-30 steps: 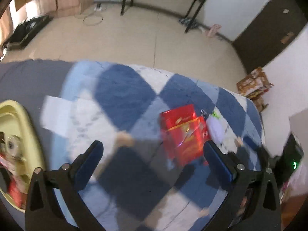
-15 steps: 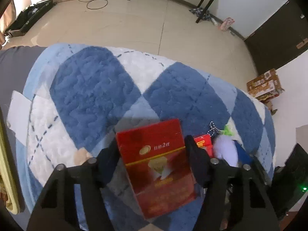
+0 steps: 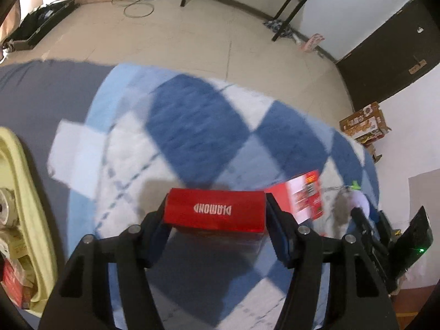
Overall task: Organize rigid objects
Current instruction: 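Grasp the red Diamond box with the left tool while the right tool grasps the lavender plush ball, then drop the Diamond box into the yellow tray with the left tool while the right tool drops the plush ball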
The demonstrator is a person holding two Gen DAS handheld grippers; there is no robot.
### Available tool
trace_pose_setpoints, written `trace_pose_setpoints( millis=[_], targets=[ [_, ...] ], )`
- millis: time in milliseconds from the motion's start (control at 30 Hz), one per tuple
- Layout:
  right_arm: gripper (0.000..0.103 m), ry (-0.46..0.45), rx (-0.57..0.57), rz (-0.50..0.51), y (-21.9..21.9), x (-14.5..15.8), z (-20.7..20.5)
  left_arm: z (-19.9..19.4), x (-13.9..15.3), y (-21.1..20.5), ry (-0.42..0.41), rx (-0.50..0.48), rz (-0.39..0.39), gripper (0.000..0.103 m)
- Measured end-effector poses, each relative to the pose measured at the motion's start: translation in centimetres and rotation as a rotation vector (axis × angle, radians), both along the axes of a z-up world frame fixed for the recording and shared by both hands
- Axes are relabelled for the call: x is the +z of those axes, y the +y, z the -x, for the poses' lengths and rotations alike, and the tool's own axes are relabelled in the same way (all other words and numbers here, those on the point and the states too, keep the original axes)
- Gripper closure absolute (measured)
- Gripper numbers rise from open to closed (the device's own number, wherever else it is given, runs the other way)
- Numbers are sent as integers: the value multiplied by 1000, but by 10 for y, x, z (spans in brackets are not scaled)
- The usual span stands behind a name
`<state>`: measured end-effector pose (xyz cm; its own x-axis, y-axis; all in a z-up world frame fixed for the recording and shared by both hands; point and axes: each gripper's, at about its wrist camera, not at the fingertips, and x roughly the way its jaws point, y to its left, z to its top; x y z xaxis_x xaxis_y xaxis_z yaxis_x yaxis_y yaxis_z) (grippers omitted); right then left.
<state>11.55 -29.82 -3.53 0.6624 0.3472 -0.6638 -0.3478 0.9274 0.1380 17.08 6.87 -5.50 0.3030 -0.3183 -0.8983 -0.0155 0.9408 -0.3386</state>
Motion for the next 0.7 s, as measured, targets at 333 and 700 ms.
trace_pose_setpoints(
  millis=[333, 700],
  targets=[
    [52, -48, 53, 4, 12, 13, 12, 13, 14, 47, -30, 74, 124, 42],
    [52, -144, 374, 2, 139, 91, 44, 62, 94, 175, -203, 196, 79, 43]
  ],
)
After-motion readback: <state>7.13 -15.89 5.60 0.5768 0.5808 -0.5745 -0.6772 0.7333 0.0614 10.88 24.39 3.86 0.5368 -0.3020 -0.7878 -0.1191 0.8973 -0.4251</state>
